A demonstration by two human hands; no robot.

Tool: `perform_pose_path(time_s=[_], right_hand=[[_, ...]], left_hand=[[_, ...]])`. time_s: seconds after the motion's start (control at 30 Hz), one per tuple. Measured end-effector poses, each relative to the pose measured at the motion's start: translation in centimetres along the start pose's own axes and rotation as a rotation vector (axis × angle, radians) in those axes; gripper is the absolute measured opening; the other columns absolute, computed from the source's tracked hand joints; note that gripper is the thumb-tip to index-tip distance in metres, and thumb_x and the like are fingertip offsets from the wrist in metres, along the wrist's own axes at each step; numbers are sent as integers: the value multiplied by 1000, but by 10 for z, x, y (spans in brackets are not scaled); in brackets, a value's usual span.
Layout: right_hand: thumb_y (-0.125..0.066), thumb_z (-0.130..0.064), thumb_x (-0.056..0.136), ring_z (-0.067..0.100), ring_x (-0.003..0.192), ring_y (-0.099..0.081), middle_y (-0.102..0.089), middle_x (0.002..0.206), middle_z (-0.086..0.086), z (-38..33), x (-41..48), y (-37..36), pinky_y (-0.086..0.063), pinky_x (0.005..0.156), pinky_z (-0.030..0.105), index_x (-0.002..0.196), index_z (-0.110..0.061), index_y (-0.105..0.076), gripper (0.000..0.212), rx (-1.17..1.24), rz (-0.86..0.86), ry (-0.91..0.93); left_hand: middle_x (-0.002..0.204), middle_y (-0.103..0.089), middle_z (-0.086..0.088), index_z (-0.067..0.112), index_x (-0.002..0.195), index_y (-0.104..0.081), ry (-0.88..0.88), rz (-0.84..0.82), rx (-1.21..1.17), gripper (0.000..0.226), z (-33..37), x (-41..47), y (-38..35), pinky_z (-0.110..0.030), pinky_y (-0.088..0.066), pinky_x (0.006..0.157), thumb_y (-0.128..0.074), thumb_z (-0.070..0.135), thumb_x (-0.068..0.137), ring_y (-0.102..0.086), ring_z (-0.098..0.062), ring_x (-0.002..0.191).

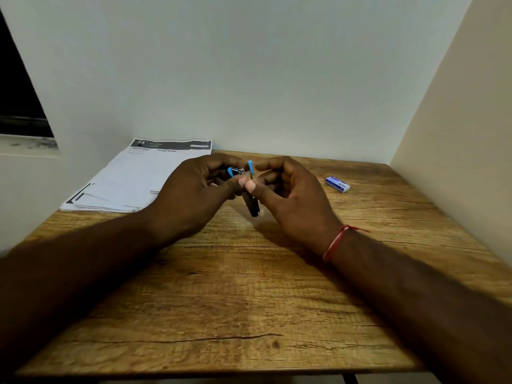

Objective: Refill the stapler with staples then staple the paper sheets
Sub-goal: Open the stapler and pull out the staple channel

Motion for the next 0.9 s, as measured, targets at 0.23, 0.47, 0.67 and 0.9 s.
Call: perform_pose_path(time_s=[0.23, 0.47, 0.67, 0.9], right_hand=[[-78, -19, 104, 16, 84, -80, -85, 106, 0, -3, 5, 11, -68, 73, 34, 117, -18, -83, 14, -22, -95, 97], [-85, -15, 98, 8, 79, -81, -86, 98, 2, -4, 8, 17, -63, 73, 21, 107, -23, -86, 12, -3, -86, 98], [-87, -16, 96, 23, 83, -85, -86, 93, 8, -3, 12, 25, -71, 84, 43, 107, -23, -87, 13, -4, -112, 64], [-91, -3, 88, 29, 85, -83, -85, 93, 20, 10, 21, 45, -70, 89, 48, 100, -3, -85, 13, -4, -163, -76]], left_hand=[[98, -87, 1, 30, 129, -79, 9, -42, 7, 36, 11, -5, -5, -41, -67, 92, -93, 24, 97, -86, -20, 94], [99, -90, 8, 24, 115, -83, 78, -5, -42, 33, 7, -6, -1, -35, -70, 90, -98, 33, 87, -89, -15, 92], [101, -90, 3, 21, 115, -83, 108, 14, -70, 29, 4, -5, -2, -42, -72, 94, -98, 19, 90, -89, -18, 94], [102, -90, -7, 16, 113, -84, 150, 53, -215, 24, -2, -2, 4, -40, -72, 98, -93, 9, 93, -90, -27, 98]])
Point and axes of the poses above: each hand's wrist, its own x-axis towards the middle knuckle, its own y-axis out of the back of the hand, z = x × y, the point moved 3 cm from there along x, towards the middle knuckle
